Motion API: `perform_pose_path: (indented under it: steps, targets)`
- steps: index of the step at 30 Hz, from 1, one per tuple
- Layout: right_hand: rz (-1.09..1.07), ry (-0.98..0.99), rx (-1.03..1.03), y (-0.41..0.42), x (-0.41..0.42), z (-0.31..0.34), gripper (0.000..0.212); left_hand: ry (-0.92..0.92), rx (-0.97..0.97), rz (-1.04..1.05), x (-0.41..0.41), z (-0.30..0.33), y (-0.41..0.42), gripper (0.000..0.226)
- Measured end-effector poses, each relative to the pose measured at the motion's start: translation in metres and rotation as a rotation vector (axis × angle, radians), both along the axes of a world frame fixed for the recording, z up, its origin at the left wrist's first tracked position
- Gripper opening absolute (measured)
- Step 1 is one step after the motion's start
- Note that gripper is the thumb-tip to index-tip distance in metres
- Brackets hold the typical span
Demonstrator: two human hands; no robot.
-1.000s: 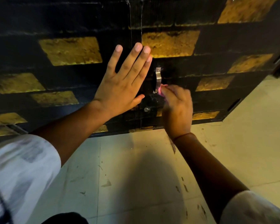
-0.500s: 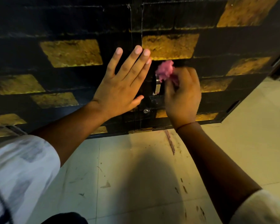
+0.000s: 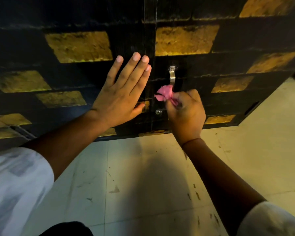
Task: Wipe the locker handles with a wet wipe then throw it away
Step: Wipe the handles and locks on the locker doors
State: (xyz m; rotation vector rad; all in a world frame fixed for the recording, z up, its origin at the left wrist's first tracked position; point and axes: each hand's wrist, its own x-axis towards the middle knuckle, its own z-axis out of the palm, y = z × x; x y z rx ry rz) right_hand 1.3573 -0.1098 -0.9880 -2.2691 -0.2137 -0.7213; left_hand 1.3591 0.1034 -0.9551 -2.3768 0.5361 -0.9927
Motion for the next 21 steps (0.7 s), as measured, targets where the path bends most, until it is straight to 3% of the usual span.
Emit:
perform_pose_path:
  steps: [4, 10, 15, 21]
  targets:
    - [0.018, 0.182, 0.315, 0.017, 0.005, -0.003, 0.015, -0.014, -0.002, 0.014, 0.0, -0.003, -0.005, 0.1]
    - [-0.068, 0.496, 0.387, -0.006, 0.014, -0.026, 0.028, -0.014, 0.041, -0.004, -0.003, -0.008, -0.002, 0.093]
    - [-0.149, 0.394, 0.165, -0.013, 0.011, -0.016, 0.032, 0.004, 0.022, 0.017, -0.005, -0.013, -0.009, 0.095]
    - [0.071, 0.166, 0.209, 0.017, 0.003, 0.004, 0.018, 0.032, -0.033, -0.017, -0.006, -0.011, -0.01, 0.092]
